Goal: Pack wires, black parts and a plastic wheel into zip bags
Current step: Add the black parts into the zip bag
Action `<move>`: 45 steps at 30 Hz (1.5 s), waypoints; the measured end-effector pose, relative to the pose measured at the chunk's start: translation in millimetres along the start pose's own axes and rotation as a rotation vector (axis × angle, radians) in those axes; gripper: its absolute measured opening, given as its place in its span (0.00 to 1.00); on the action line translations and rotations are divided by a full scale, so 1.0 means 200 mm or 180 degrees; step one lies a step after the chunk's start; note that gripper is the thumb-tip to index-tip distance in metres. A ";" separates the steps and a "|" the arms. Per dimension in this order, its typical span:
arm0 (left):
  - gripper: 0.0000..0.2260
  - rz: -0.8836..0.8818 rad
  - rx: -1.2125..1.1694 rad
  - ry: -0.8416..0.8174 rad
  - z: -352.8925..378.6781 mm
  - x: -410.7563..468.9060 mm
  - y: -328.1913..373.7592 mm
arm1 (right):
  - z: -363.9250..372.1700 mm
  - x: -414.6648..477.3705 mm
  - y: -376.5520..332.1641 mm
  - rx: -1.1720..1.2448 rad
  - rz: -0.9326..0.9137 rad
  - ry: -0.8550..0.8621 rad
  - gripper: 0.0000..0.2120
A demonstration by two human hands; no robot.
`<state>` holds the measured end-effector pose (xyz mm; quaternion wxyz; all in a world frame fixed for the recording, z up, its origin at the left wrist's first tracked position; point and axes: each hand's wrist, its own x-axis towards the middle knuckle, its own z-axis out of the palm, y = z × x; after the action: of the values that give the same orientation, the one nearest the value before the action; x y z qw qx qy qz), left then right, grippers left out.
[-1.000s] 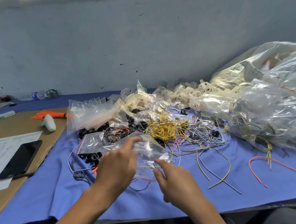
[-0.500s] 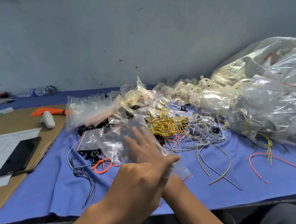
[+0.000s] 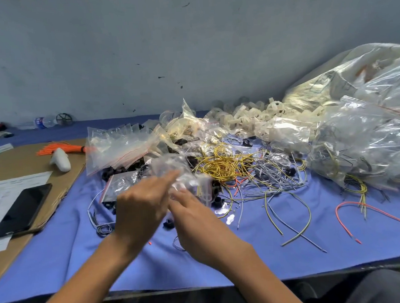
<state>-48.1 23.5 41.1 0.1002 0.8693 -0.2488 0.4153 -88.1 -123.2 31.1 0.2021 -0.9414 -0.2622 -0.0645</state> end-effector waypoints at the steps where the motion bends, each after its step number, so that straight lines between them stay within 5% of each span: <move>1: 0.17 -0.0074 0.0100 0.0084 0.04 0.01 -0.06 | 0.02 -0.01 0.03 0.0142 -0.0076 0.0464 0.25; 3: 0.16 -0.0155 0.0180 0.0244 0.12 0.01 -0.17 | 0.05 -0.06 0.07 0.0252 -0.0047 0.1089 0.23; 6: 0.16 -0.0467 0.0281 0.0238 0.21 -0.03 -0.23 | 0.09 -0.10 0.20 0.0047 0.0483 0.1212 0.21; 11: 0.25 -0.0960 -0.0130 -0.0730 0.29 -0.20 -0.16 | 0.22 -0.19 0.37 -0.0099 0.1048 0.1083 0.15; 20: 0.27 -0.1014 -0.0323 -0.0832 0.34 -0.26 -0.14 | 0.24 -0.05 0.45 -0.0433 0.0950 0.1214 0.10; 25: 0.23 -0.1359 -0.0636 -0.0588 0.35 -0.26 -0.10 | 0.30 -0.03 0.46 -0.0841 0.0757 0.1015 0.11; 29: 0.18 -0.1461 -0.0857 -0.0248 0.35 -0.27 -0.05 | 0.27 -0.05 0.45 -0.0753 0.0730 0.1374 0.11; 34: 0.10 -0.1347 -0.0941 -0.0174 0.36 -0.27 -0.04 | 0.19 -0.02 0.25 0.0890 0.0242 0.1346 0.13; 40: 0.06 -0.1669 -0.1490 0.0018 0.33 -0.30 -0.04 | 0.02 0.27 0.04 0.3420 0.0904 0.0365 0.18; 45: 0.09 -0.1654 -0.1508 -0.0085 0.35 -0.31 -0.05 | 0.06 0.28 0.05 0.3391 0.1024 0.0437 0.19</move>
<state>-28.5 27.9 -49.9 0.3982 0.8615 -0.1100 0.2953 -35.3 -100.8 29.1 0.6737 -0.7310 -0.0978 0.0474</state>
